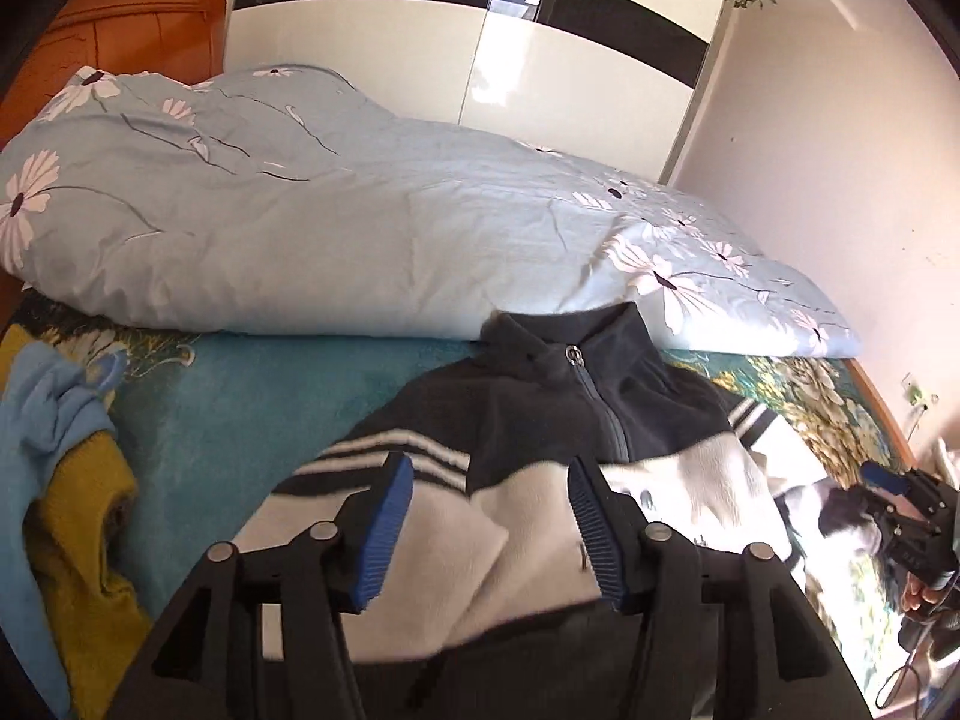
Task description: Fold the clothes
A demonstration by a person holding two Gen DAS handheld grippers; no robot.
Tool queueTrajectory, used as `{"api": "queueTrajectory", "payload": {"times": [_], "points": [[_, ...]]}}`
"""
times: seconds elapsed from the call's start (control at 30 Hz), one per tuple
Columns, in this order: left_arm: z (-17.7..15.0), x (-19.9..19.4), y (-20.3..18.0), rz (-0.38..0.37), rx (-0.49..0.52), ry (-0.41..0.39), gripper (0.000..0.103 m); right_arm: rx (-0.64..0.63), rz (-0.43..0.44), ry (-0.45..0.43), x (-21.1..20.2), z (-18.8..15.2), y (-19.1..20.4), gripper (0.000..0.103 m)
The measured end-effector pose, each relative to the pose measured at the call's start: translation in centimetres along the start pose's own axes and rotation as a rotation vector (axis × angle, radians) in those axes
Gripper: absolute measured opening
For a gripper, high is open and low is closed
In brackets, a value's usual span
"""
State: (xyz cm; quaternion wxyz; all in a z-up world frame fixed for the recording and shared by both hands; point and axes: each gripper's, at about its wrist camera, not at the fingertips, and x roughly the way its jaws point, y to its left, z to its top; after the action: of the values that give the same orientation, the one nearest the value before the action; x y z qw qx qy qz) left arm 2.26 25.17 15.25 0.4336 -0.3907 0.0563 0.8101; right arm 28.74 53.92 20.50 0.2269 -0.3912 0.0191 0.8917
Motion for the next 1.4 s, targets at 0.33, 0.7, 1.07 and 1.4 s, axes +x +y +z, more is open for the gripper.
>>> {"api": "queueTrajectory", "payload": {"times": [0.33, 0.7, 1.07, 1.4], "points": [[-16.6, -4.8, 2.3, -0.021, -0.160, 0.077, 0.062, -0.119, 0.261, 0.197, -4.1, -14.8, 9.0, 0.042], [-20.2, -3.9, 2.0, 0.012, -0.221, 0.148, 0.062, -0.212, 0.083, 0.211, -0.7, -13.8, 12.9, 0.042], [-19.7, -2.7, 1.5, 0.008, -0.193, 0.169, 0.062, 0.061, -0.044, 0.113, -4.5, -12.9, 6.8, 0.029], [-19.1, -3.3, 0.2, 0.050, -0.142, 0.094, 0.062, 0.310, -0.028, 0.151, -4.2, -15.9, 0.7, 0.029]]}}
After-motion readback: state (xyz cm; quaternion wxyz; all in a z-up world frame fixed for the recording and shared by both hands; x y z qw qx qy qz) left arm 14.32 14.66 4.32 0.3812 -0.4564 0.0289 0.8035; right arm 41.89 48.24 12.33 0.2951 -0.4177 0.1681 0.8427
